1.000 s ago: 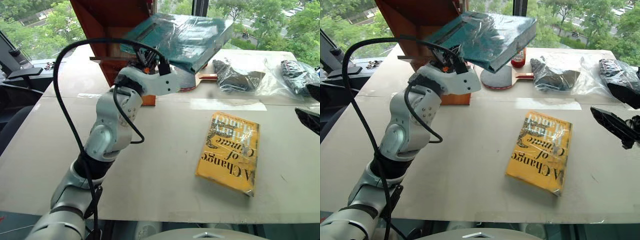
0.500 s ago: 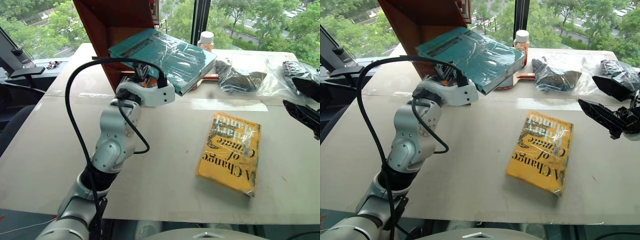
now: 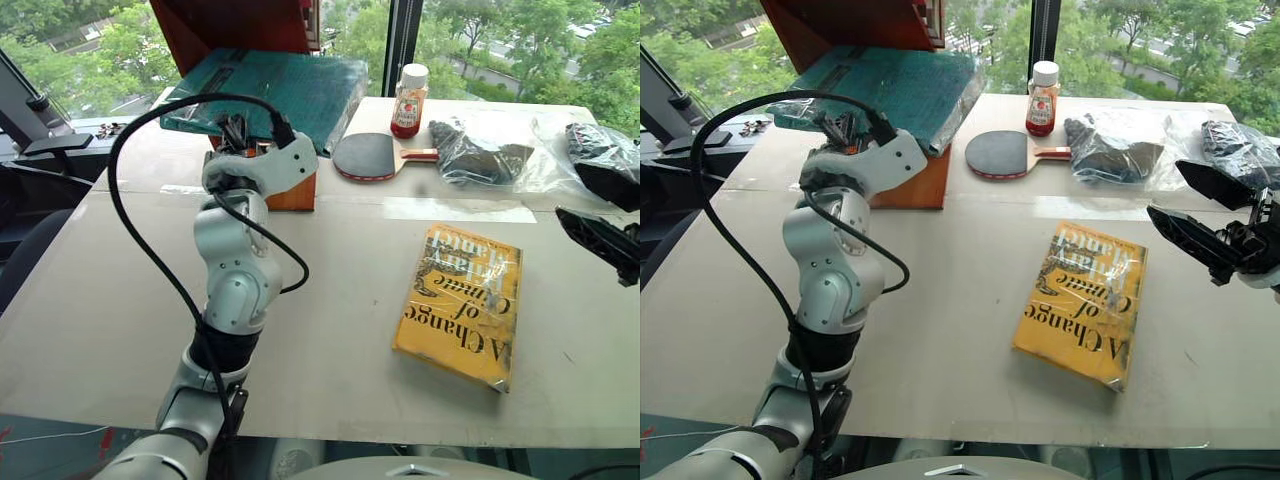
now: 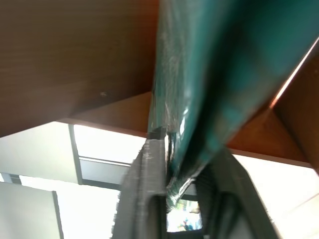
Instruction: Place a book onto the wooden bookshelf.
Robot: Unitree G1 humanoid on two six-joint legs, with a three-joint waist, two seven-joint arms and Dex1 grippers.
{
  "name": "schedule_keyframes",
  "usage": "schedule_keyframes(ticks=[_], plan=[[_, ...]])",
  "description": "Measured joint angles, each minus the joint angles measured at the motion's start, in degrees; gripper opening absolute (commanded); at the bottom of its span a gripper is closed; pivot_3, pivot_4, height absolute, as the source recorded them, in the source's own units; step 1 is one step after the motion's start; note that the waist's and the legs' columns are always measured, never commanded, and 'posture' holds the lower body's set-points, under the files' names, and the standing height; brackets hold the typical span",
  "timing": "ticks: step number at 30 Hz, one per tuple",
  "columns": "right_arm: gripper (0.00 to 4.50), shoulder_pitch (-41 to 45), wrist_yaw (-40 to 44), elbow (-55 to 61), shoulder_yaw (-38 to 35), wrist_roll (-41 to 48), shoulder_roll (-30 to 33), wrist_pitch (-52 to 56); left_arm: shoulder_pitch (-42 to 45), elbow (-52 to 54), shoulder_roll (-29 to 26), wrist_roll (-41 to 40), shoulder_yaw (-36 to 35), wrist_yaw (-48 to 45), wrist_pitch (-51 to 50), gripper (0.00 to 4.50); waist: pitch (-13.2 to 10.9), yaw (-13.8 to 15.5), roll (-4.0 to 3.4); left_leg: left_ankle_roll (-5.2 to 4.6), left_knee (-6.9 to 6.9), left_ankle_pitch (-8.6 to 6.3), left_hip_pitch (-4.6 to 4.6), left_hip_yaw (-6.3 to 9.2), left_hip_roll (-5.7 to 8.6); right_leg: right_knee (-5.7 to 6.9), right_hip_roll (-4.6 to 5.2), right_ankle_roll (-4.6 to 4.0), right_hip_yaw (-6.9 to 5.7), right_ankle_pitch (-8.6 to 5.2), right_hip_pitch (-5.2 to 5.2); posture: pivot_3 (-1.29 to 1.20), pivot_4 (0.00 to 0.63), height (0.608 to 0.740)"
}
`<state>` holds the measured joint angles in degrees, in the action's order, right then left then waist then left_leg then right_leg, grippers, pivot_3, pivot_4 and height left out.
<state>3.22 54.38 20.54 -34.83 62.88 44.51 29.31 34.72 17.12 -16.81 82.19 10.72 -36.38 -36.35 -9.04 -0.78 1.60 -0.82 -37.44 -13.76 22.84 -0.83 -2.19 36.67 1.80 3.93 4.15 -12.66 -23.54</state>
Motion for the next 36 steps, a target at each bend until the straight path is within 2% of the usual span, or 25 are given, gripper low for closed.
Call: schedule_keyframes(ticks=[3, 5, 6, 14, 19, 27, 28, 29, 31, 32, 34, 36], plan=[[4.5, -0.44, -0.38, 0.52, 0.01, -0.19, -0.76, -0.38, 1.2, -2.96, 1.15, 0.09, -0.26, 0.46, -1.14, 3.12, 0.0, 0.01, 0.0, 0.0, 0.0, 0.0, 0.0, 0.01, 0.0, 0.02, -0.01, 0.0, -0.01, 0.0, -0.01, 0.0, 0.15, 0.74], [4.5, -0.58, -0.54, 1.01, 0.0, -0.21, -1.02, -0.78, 1.63, -3.93, 1.55, 0.11, -0.85, 1.21, -1.89, 4.11, 0.0, -0.01, 0.0, 0.0, 0.0, 0.0, 0.01, 0.01, 0.0, 0.02, 0.0, 0.0, 0.0, 0.0, -0.01, 0.0, 0.15, 0.74], [4.5, -0.63, -0.56, 1.01, 0.0, -0.26, -1.05, -0.84, 1.7, -4.16, 1.67, 0.11, -1.14, 1.55, -2.08, 4.4, 0.0, 0.0, 0.0, 0.0, 0.0, 0.0, 0.01, 0.01, 0.0, 0.02, 0.0, 0.0, -0.01, 0.0, -0.01, 0.0, 0.15, 0.74], [4.5, -1.16, -0.34, 1.0, 0.01, -1.58, -1.74, -1.86, 1.69, -3.57, 2.39, -0.21, -3.08, 6.66, -3.19, 4.4, 0.0, 0.08, 0.0, 0.0, 0.0, 0.0, 0.02, 0.02, 0.0, 0.02, 0.01, 0.0, -0.01, 0.0, -0.01, 0.0, 0.15, 0.74], [4.5, -1.17, 0.2, 0.91, 0.1, -2.17, -2.2, -2.43, 1.69, -0.38, 2.38, -0.46, -4.1, 10.89, -2.68, 4.4, 0.0, 0.11, 0.0, 0.0, 0.0, 0.0, 0.02, 0.02, 0.01, 0.03, 0.02, 0.0, -0.01, 0.0, -0.01, 0.0, 0.15, 0.74], [4.5, -1.35, 0.48, 0.76, 0.09, -2.48, -2.2, -2.93, -1.27, 4.7, 2.31, -2.38, -6.26, 12.79, -0.94, 4.4, 0.0, 0.02, 0.0, 0.0, 0.0, 0.0, 0.0, 0.02, 0.0, 0.03, 0.02, 0.0, -0.01, 0.0, -0.01, 0.0, 0.15, 0.74], [4.5, -1.65, 0.61, 0.74, 0.1, -2.71, -2.2, -3.03, -2.39, 5.59, 2.64, -4.31, -6.67, 13.28, -0.19, 4.4, 0.0, 0.06, 0.0, 0.0, 0.0, 0.0, 0.01, 0.03, 0.0, 0.03, 0.03, 0.0, -0.01, 0.0, -0.01, 0.0, 0.15, 0.74], [4.5, -1.98, 0.92, 0.66, 0.09, -3.12, -2.19, -3.19, -4.77, 7.83, 4.81, -10.29, -8.42, 14.57, 1.78, 4.4, 0.01, 0.11, -0.01, 0.0, 0.0, 0.0, 0.01, 0.01, 0.0, 0.04, 0.1, 0.0, -0.02, 0.0, -0.01, 0.0, 0.15, 0.74], [4.5, -2.13, 1.27, 0.62, 0.09, -3.55, -2.19, -3.25, -7.14, 8.87, 6.4, -16.93, -9.0, 15.83, 4.65, 4.4, 0.0, 0.2, 0.0, 0.0, -0.02, 0.0, 0.03, 0.02, 0.01, 0.05, 0.12, 0.01, -0.03, 0.01, -0.01, 0.0, 0.15, 0.74], [4.5, -2.21, 1.4, 0.62, 0.1, -3.84, -2.18, -3.33, -8.92, 9.55, 8.36, -23.99, -9.49, 16.36, 8.07, 4.4, 0.02, 0.31, 0.0, 0.0, -0.03, 0.0, 0.02, 0.02, 0.02, 0.06, 0.15, 0.01, -0.04, 0.01, 0.0, 0.0, 0.15, 0.74], [4.5, -2.25, 1.4, 0.6, 0.1, -4.08, -2.19, -3.34, -10.52, 9.49, 10.3, -31.16, -10.2, 15.79, 10.73, 4.4, 0.02, 0.4, 0.0, 0.0, -0.05, 0.0, 0.02, 0.01, 0.04, 0.06, 0.16, 0.01, -0.04, 0.01, 0.01, 0.0, 0.15, 0.74], [4.5, -2.28, 1.42, 0.6, 0.1, -4.24, -2.18, -3.32, -12.79, 5.67, 12.43, -44.62, -10.78, 14.0, 16.22, 4.4, 0.03, 0.39, -0.01, 0.0, -0.06, 0.0, -0.02, 0.0, 0.04, 0.08, 0.15, 0.01, -0.03, 0.01, 0.01, 0.0, 0.15, 0.74]])
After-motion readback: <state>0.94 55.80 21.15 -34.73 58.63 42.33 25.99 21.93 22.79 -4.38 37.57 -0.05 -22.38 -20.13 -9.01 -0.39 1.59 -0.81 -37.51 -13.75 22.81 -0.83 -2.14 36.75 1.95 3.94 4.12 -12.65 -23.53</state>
